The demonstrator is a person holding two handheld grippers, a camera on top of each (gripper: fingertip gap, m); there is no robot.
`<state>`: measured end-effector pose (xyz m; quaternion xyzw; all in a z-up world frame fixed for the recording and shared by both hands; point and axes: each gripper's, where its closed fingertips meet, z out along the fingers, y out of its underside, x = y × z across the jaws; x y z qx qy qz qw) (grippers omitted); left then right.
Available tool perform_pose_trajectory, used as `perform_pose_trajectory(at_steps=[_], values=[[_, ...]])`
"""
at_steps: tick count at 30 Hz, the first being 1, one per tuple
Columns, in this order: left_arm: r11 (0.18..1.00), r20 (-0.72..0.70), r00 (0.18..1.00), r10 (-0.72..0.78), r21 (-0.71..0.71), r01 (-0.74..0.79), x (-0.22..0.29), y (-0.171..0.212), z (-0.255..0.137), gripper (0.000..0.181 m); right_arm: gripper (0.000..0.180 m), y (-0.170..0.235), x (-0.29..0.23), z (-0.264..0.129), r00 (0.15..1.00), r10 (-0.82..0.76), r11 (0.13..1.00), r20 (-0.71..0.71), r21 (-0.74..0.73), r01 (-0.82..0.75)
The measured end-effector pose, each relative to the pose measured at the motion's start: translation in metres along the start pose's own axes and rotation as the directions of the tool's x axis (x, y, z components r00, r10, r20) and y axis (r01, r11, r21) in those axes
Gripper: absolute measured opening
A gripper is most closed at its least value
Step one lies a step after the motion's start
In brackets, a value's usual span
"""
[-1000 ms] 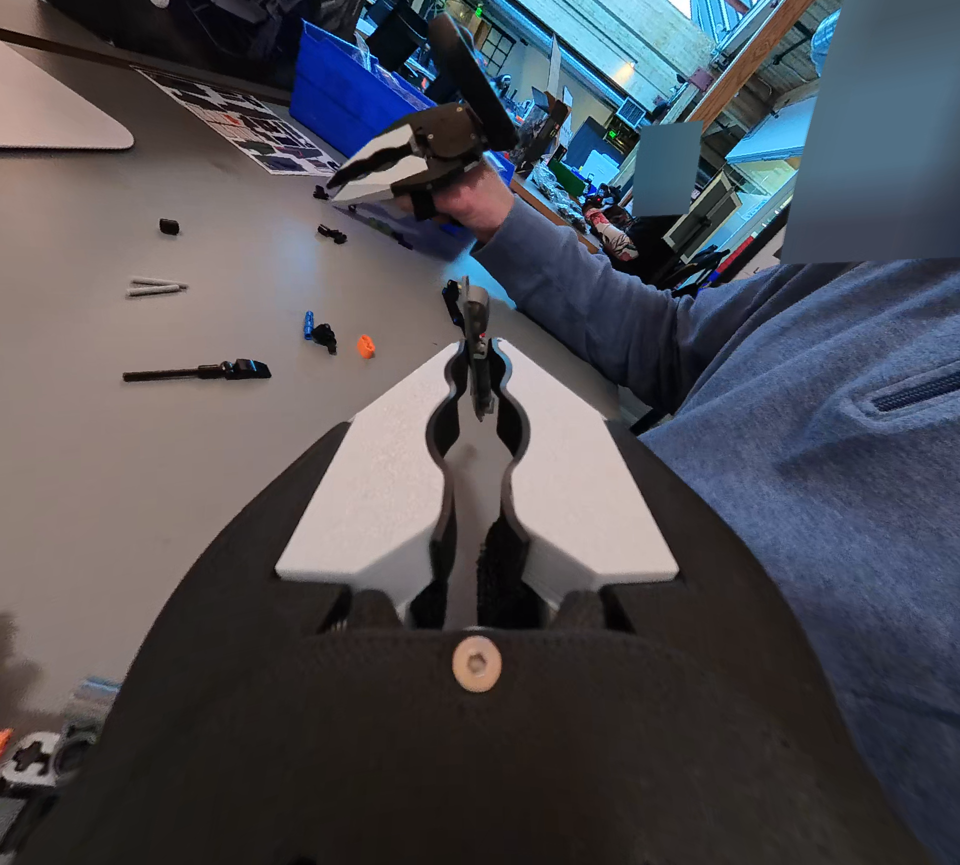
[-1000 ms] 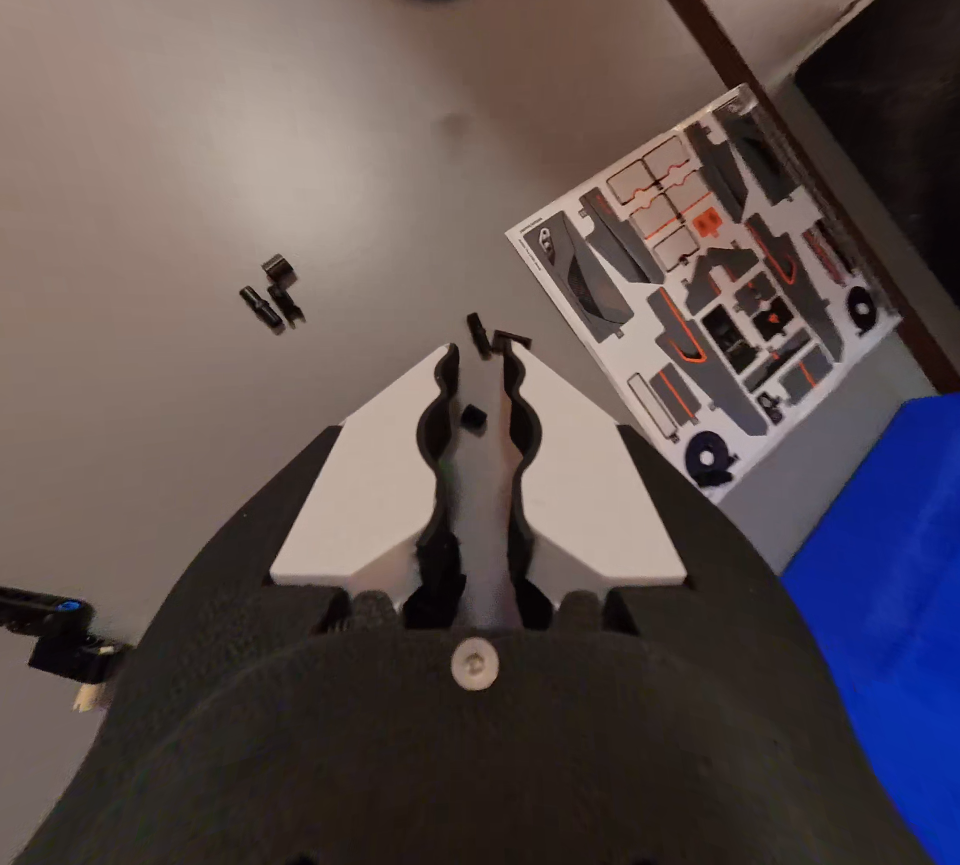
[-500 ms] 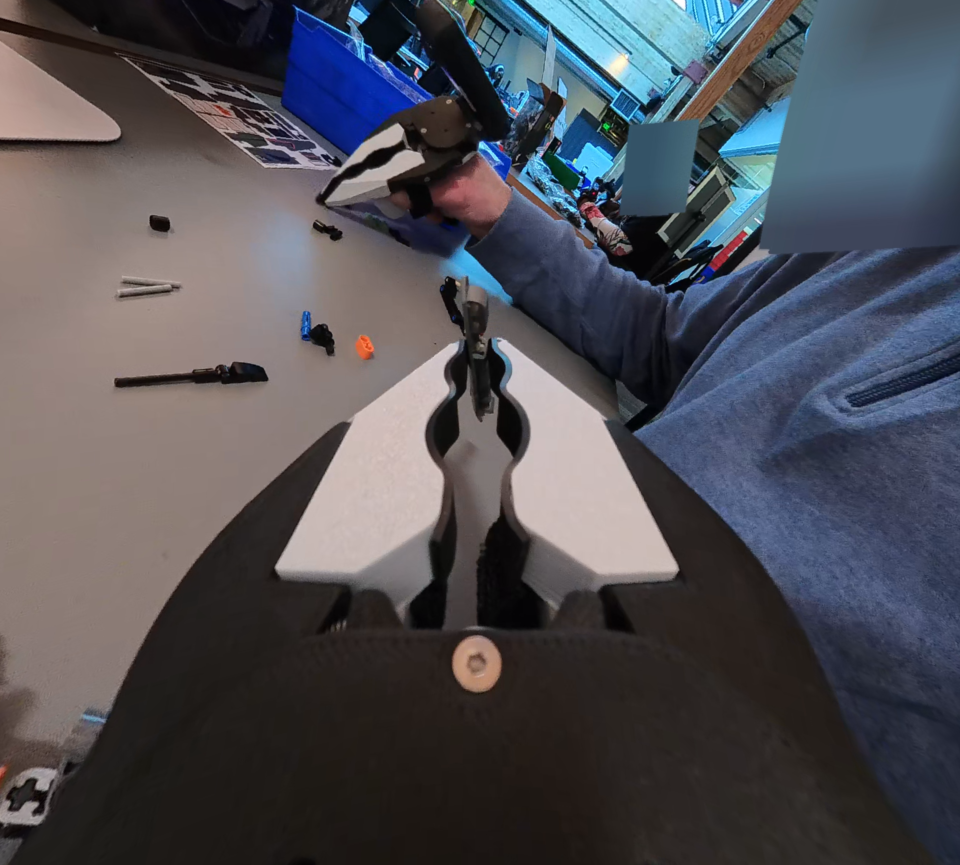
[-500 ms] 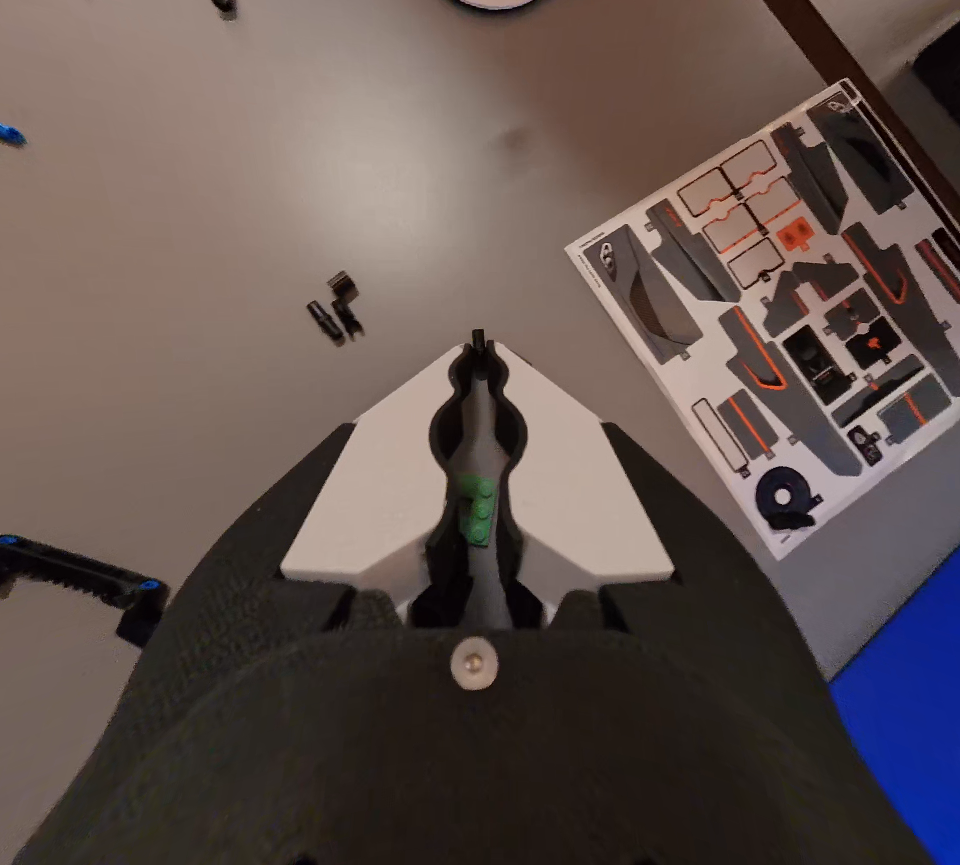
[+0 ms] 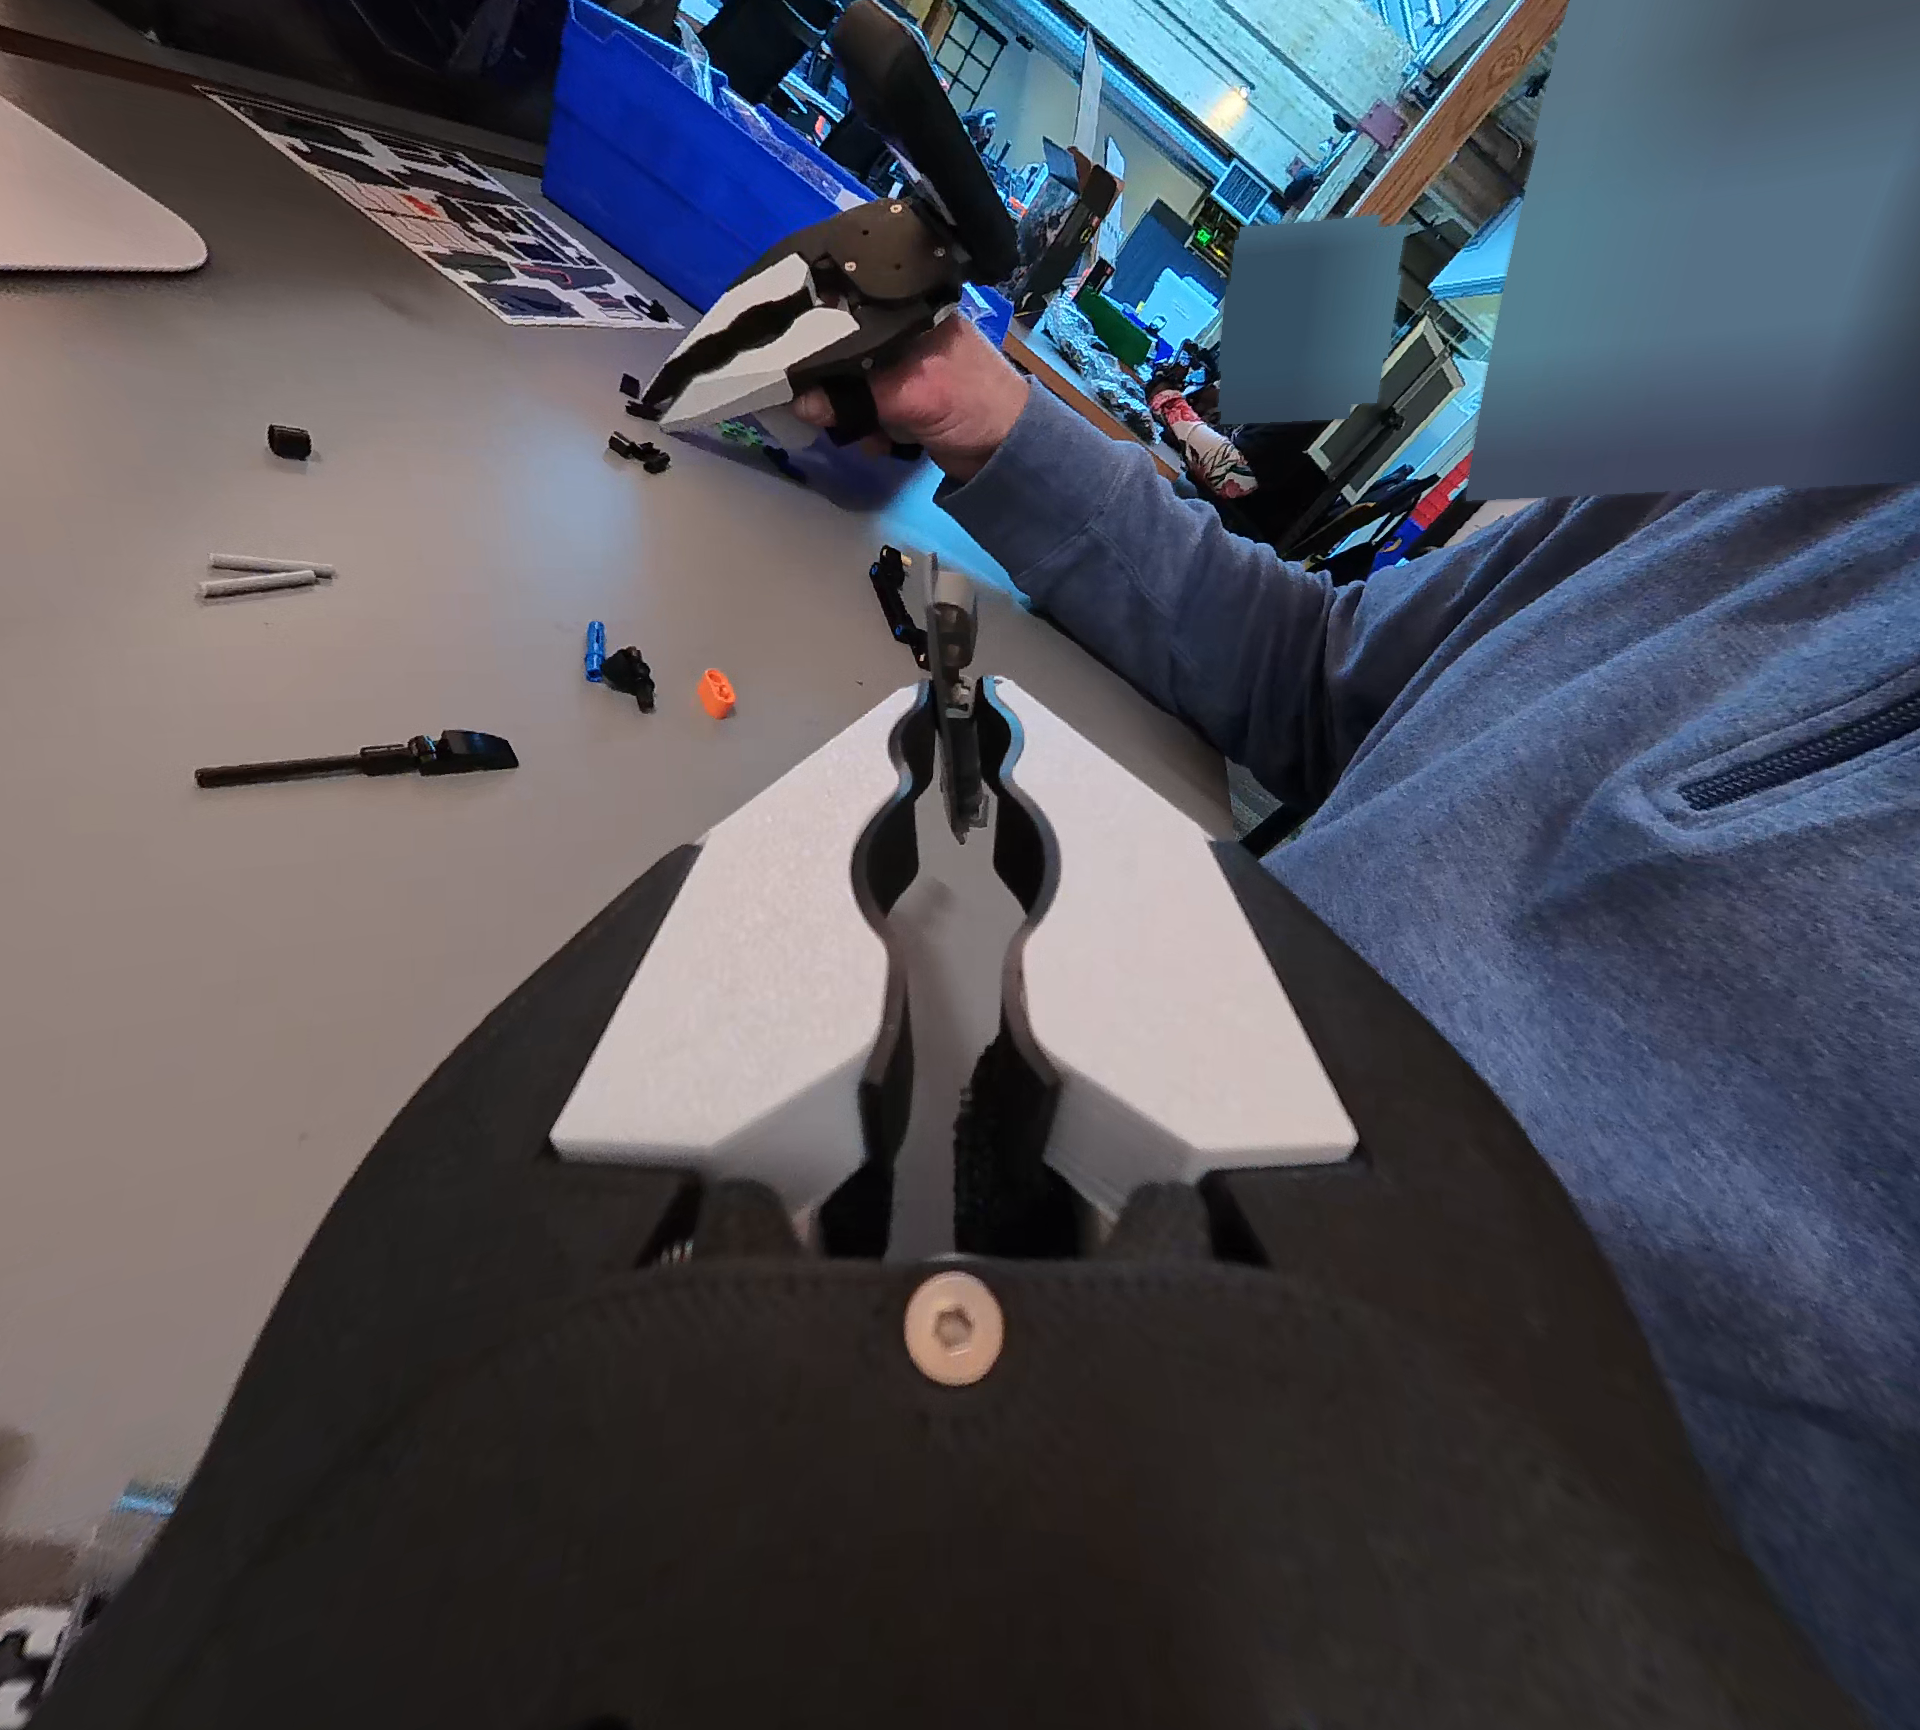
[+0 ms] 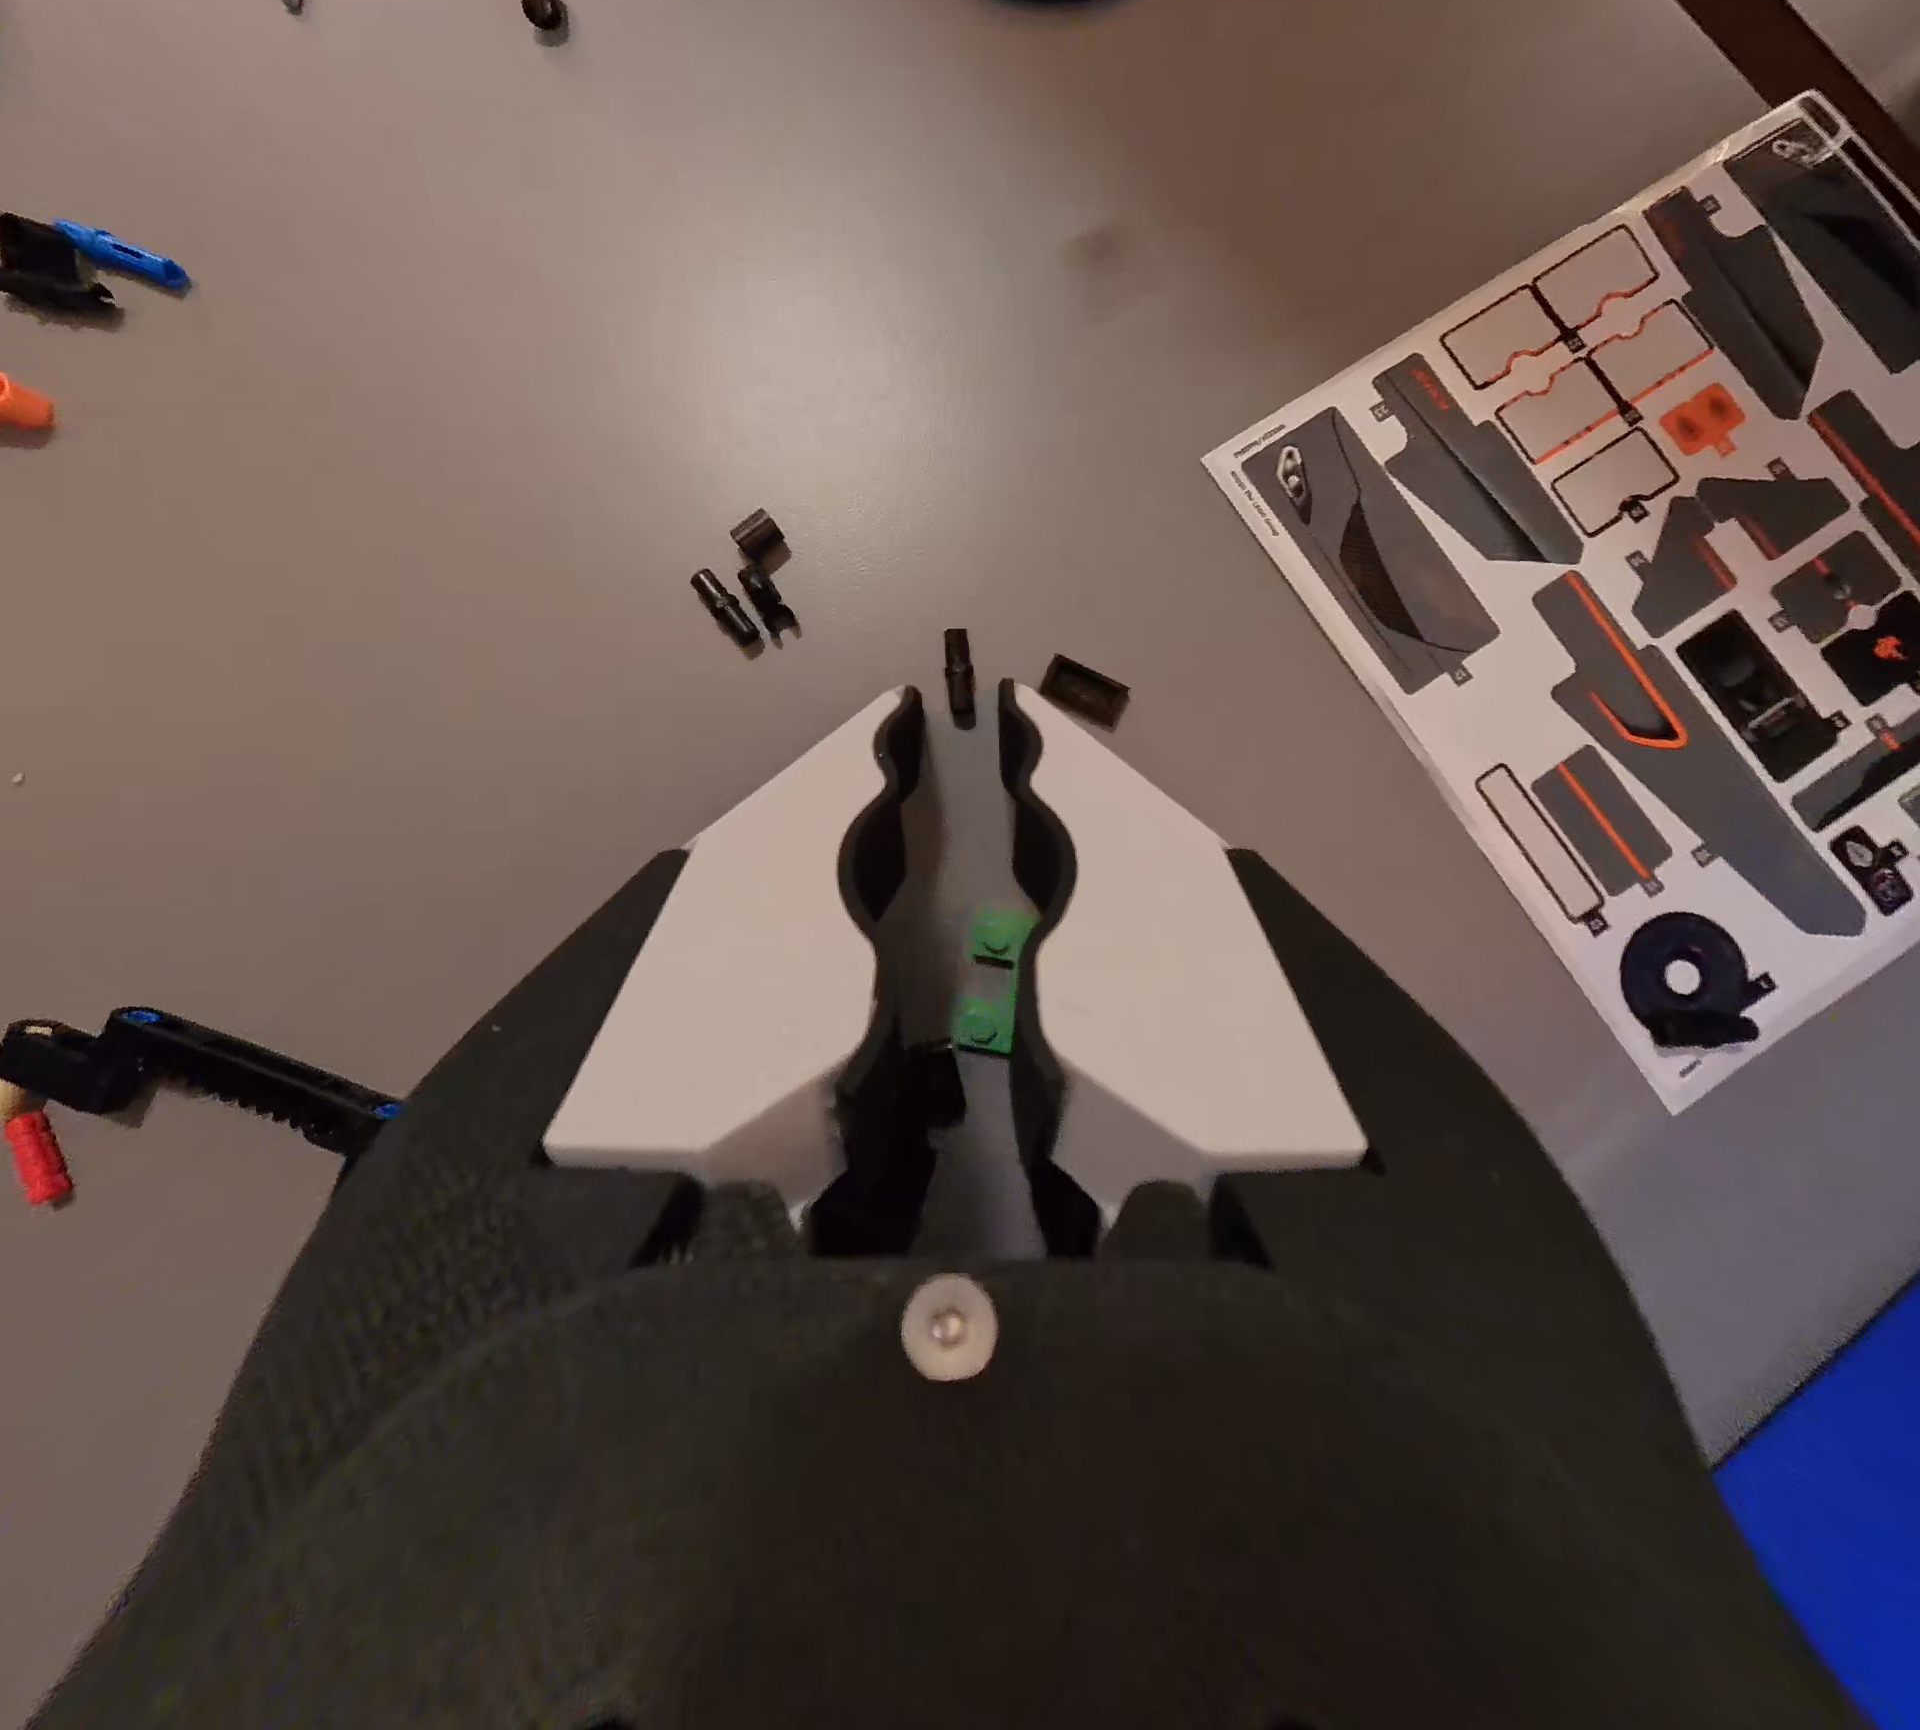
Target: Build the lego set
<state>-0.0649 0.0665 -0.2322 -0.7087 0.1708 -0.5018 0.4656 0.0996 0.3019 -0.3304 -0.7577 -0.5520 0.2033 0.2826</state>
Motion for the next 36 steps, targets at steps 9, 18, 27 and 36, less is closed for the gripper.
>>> perform_pose_trajectory(at_steps=[9,18,27,36], values=[[1.0,0.013,1.0,0.005,-0.009,-0.005,-0.003,0.0,0.004,0.005,0.001,-0.004,-0.004,0.003,1.0,-0.019,1.0,0.001,0.02,0.019],[0.981,0.096,0.995,0.031,-0.191,-0.012,-0.012,0.011,0.009,0.005,0.001,-0.075,-0.142,-0.028,0.937,-0.299,0.946,0.182,0.183,0.266],[0.964,0.07,0.994,-0.087,-0.246,0.102,-0.009,0.025,0.014,0.005,0.001,-0.098,-0.248,-0.014,0.814,-0.514,0.85,0.271,0.287,0.442],[0.949,0.062,0.991,-0.115,-0.287,0.128,-0.012,0.034,0.019,0.005,0.001,-0.103,-0.258,-0.009,0.803,-0.534,0.834,0.266,0.32,0.449]])
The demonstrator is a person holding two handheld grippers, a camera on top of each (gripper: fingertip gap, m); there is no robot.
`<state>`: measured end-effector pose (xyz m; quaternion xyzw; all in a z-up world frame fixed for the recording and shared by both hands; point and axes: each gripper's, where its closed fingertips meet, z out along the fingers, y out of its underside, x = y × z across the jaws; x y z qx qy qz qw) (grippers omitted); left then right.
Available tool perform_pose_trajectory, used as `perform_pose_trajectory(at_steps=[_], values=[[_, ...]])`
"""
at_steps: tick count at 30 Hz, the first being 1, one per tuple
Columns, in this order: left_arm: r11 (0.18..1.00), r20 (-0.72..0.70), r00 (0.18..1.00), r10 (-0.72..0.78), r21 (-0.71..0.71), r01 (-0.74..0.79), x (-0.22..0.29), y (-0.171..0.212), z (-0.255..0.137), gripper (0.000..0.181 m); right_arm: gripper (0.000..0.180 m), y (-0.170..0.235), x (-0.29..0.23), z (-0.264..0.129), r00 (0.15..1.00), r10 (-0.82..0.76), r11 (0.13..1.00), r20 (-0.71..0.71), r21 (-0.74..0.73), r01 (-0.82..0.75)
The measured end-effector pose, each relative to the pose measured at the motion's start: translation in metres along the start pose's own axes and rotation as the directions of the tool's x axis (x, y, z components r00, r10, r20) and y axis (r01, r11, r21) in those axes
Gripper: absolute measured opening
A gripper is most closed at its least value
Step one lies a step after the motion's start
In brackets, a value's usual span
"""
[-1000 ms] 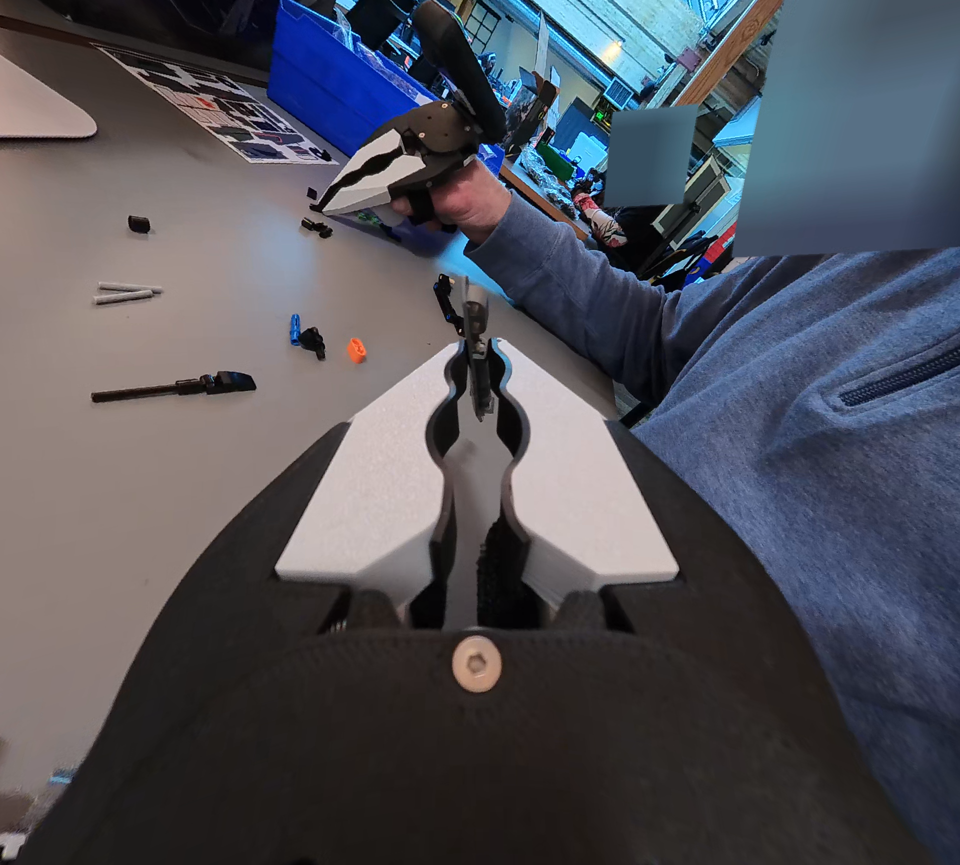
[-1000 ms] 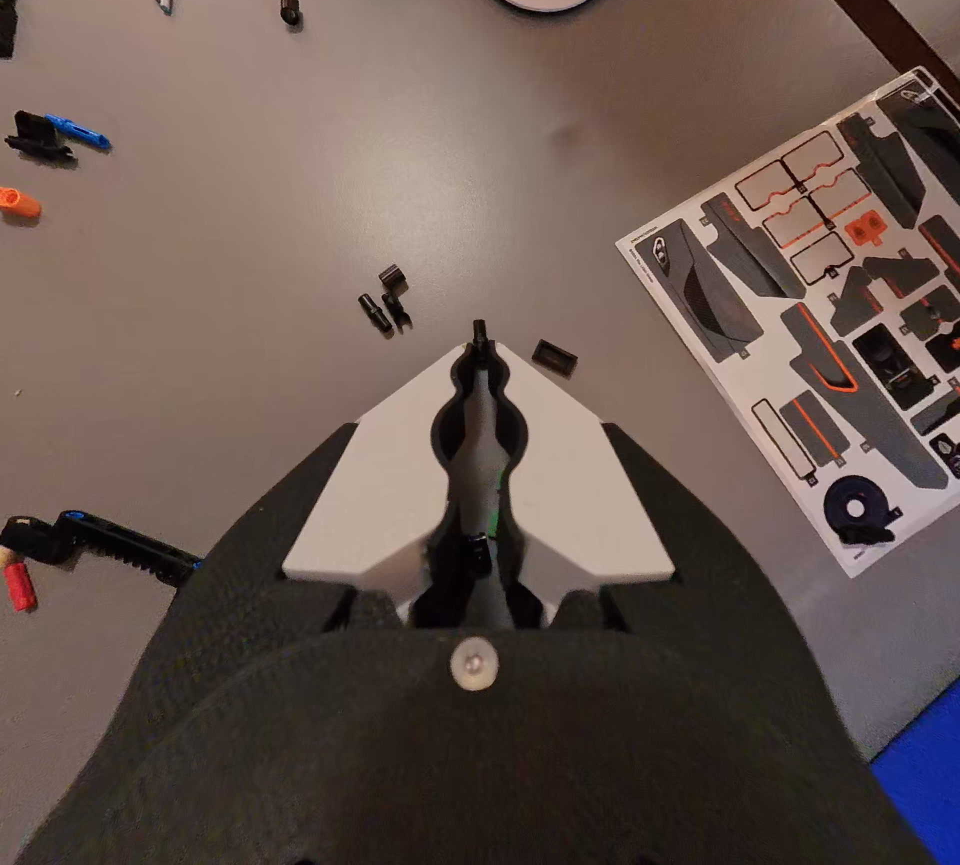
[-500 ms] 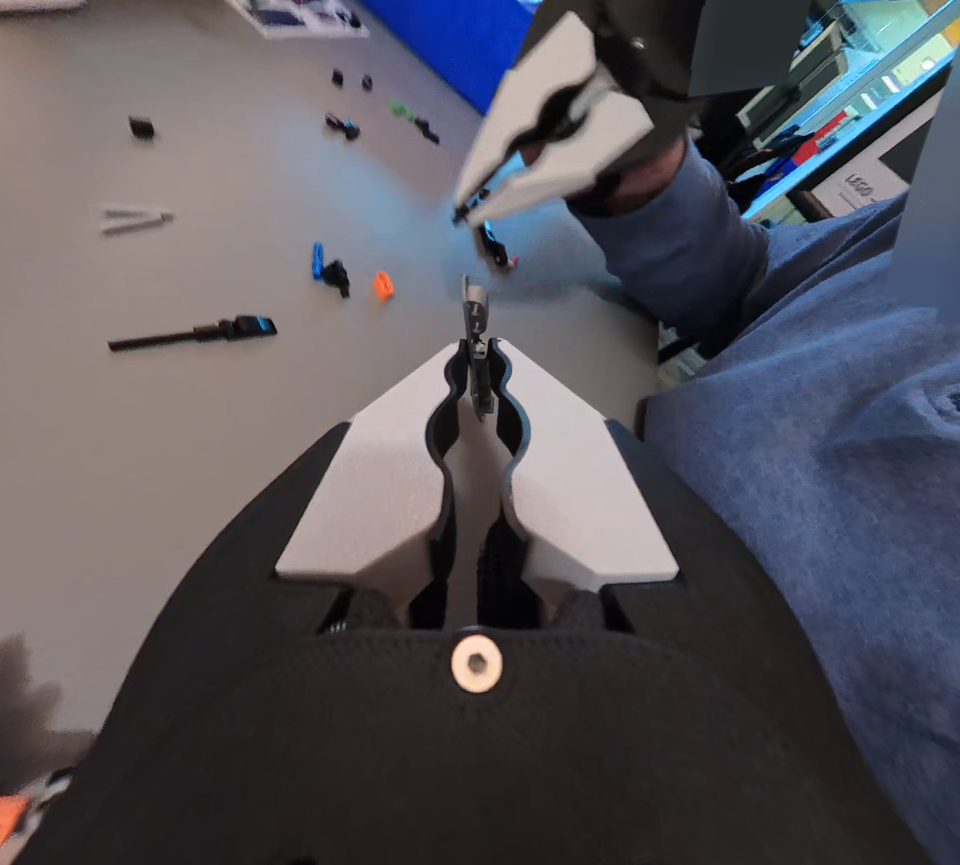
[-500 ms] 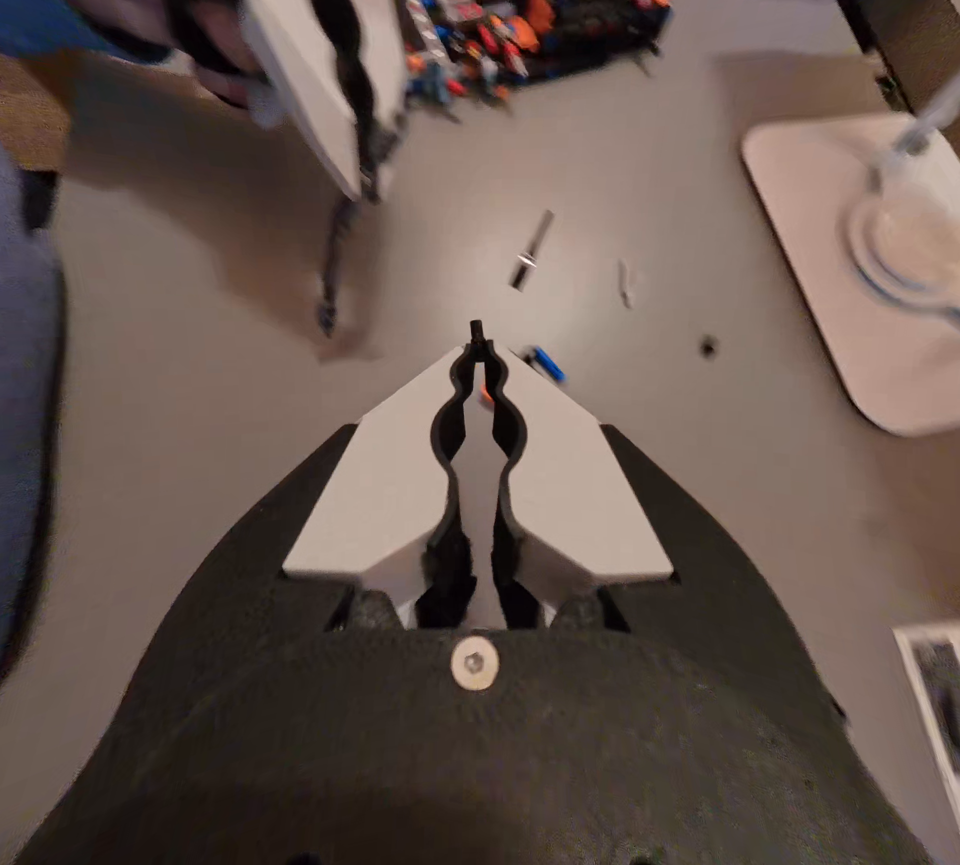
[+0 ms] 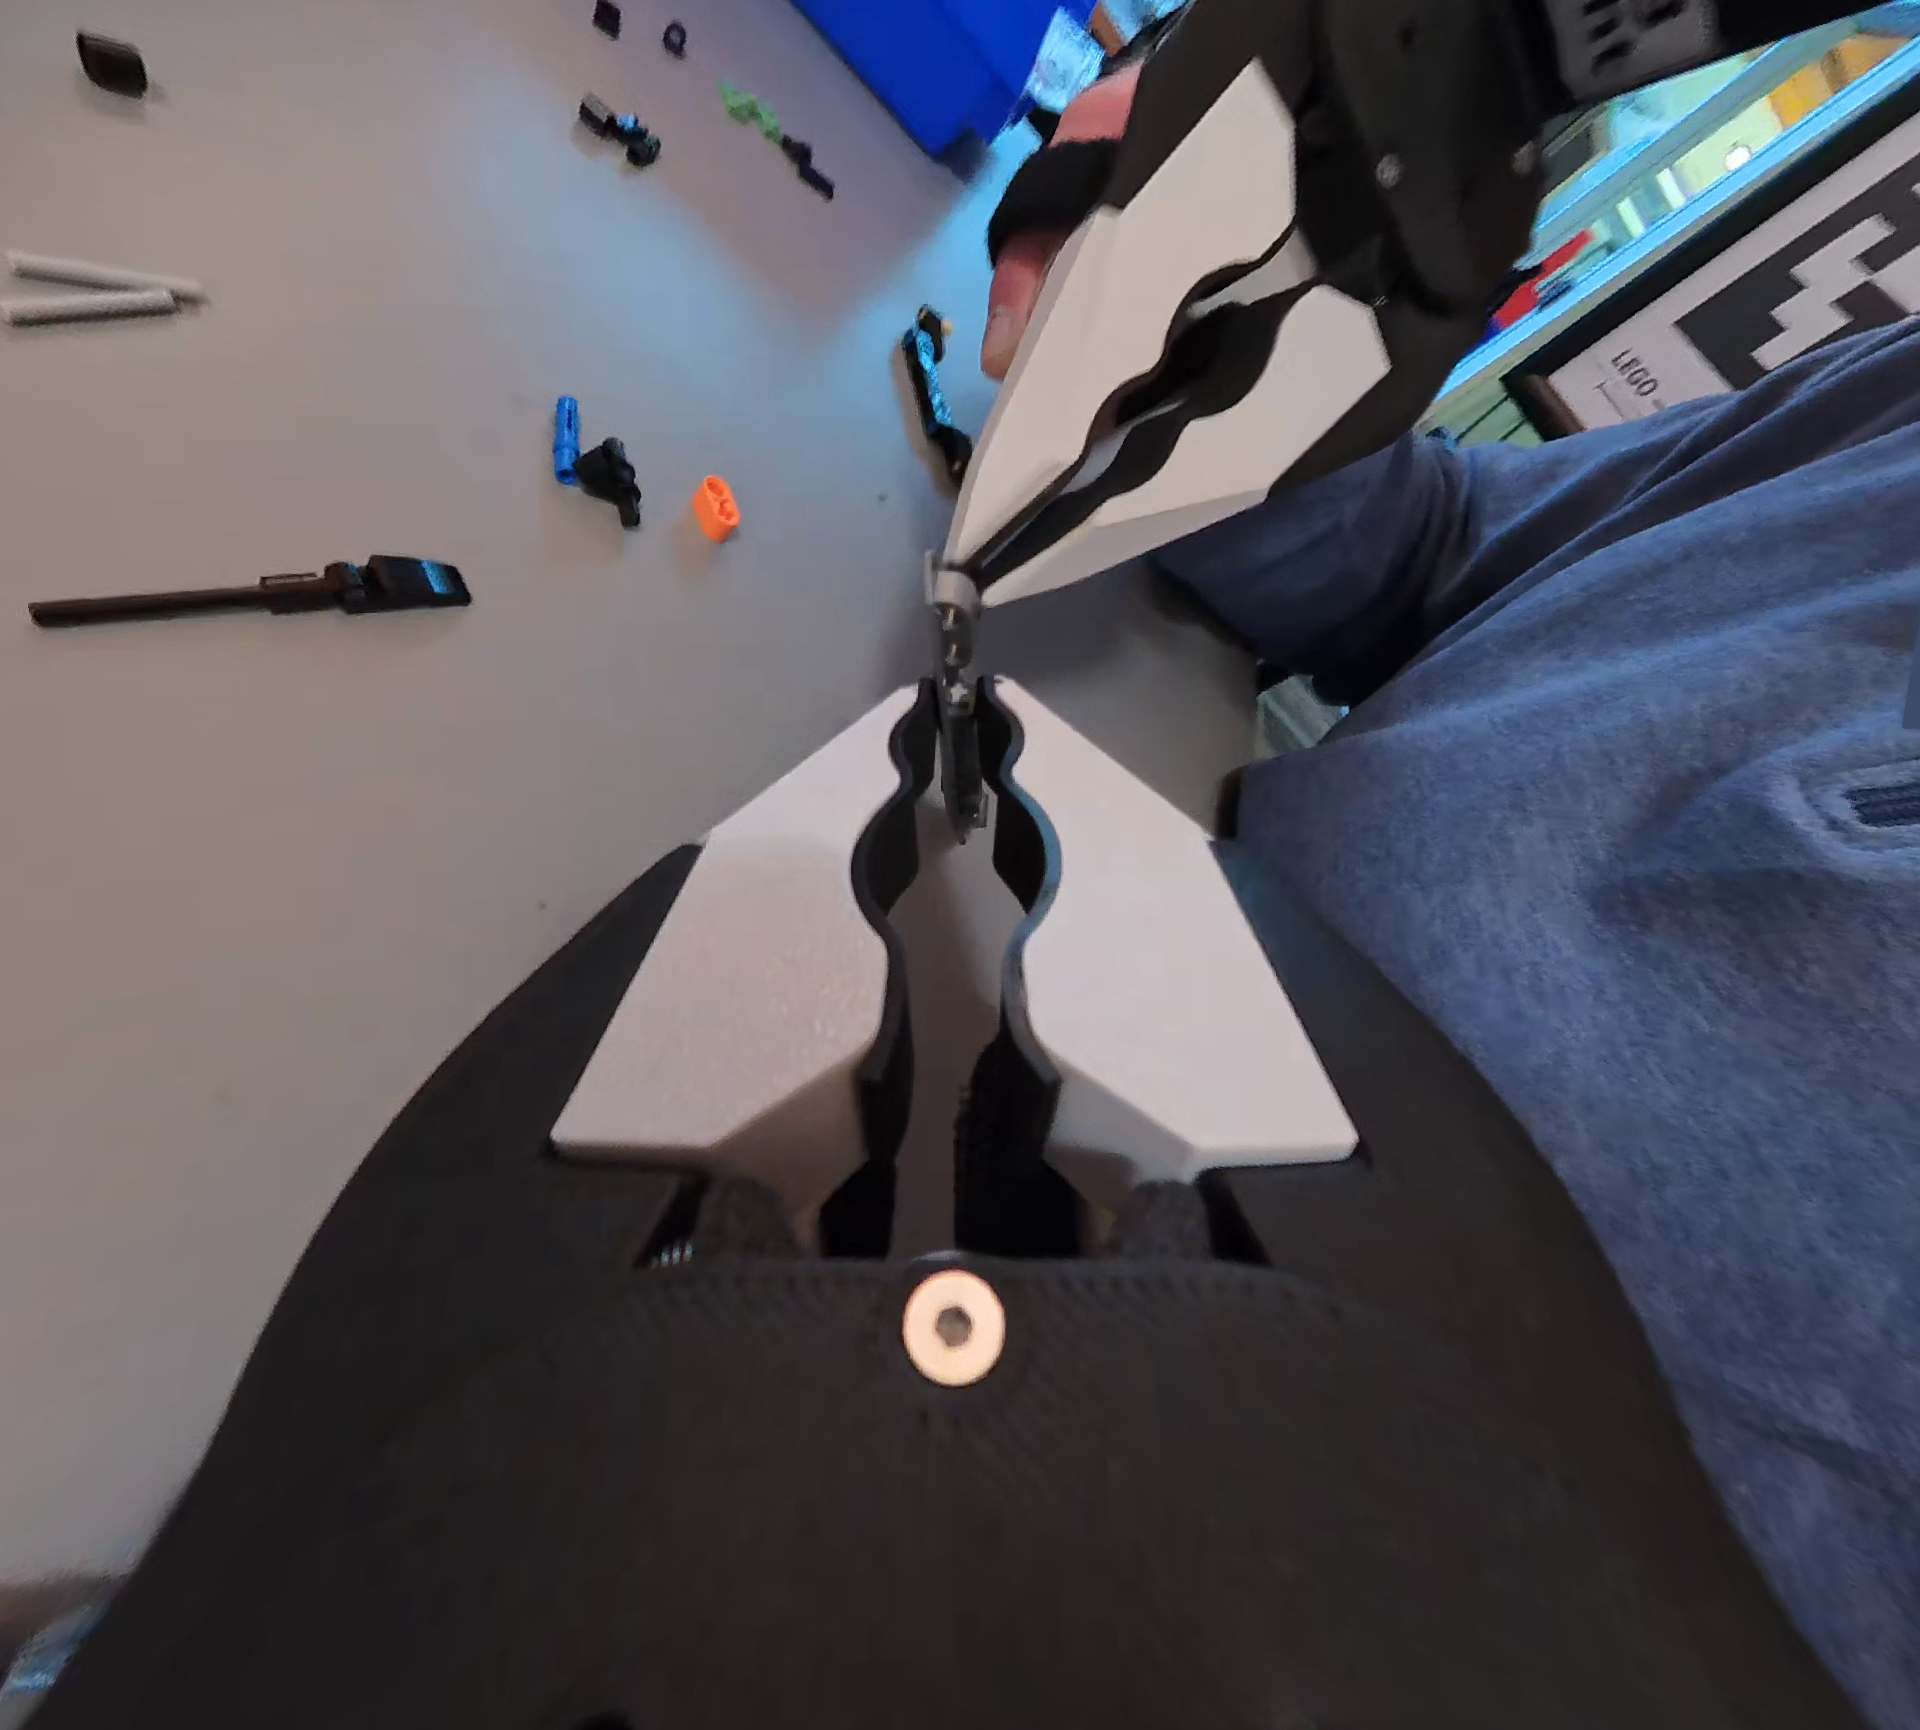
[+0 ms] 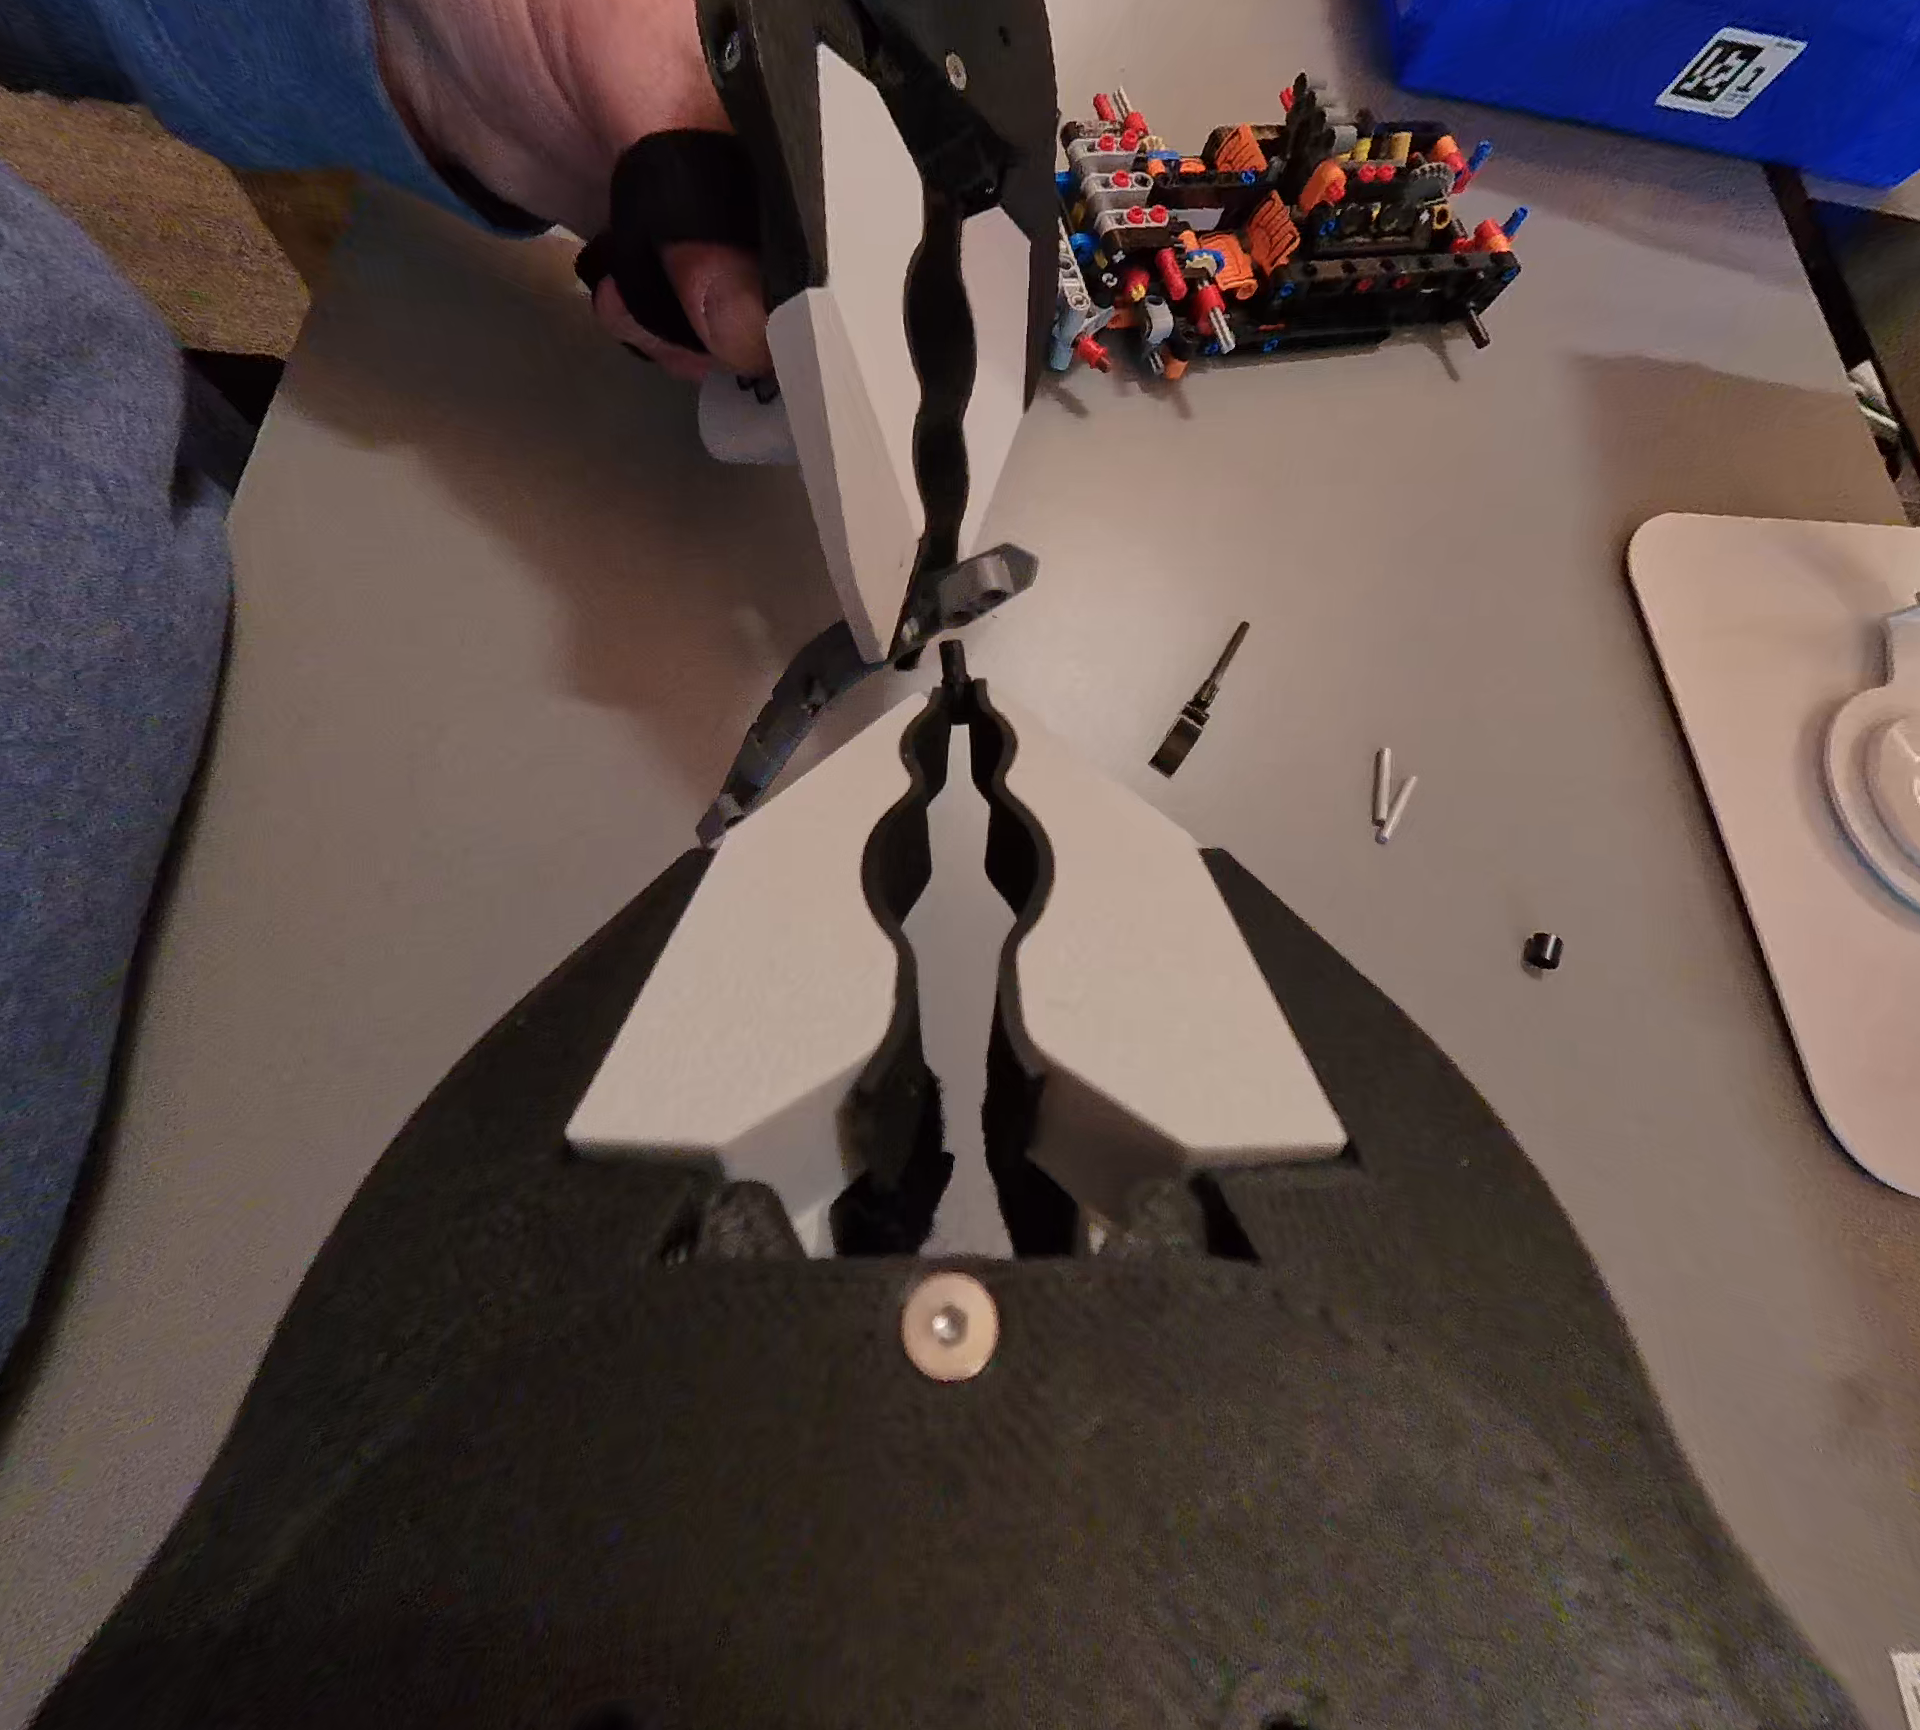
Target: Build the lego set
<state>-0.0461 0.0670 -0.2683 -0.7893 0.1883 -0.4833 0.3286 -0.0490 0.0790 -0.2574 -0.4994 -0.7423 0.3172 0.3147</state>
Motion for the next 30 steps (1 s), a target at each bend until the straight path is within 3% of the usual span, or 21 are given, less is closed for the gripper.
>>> perform_pose_trajectory(at_steps=[7,18,30], values=[[0.999,-0.007,1.0,-0.01,-0.037,0.01,-0.001,0.005,0.007,0.005,0.001,0.006,0.0,0.005,1.0,0.012,1.0,0.009,-0.007,-0.012],[0.998,-0.03,0.999,0.016,0.067,-0.014,0.004,-0.01,0.002,0.006,0.001,0.005,0.001,0.001,1.0,0.024,1.0,0.006,0.01,-0.024],[0.996,0.013,0.996,0.088,0.011,-0.088,0.006,-0.006,0.006,0.005,0.001,0.0,-0.003,-0.003,1.0,-0.018,1.0,0.005,0.005,0.018]])
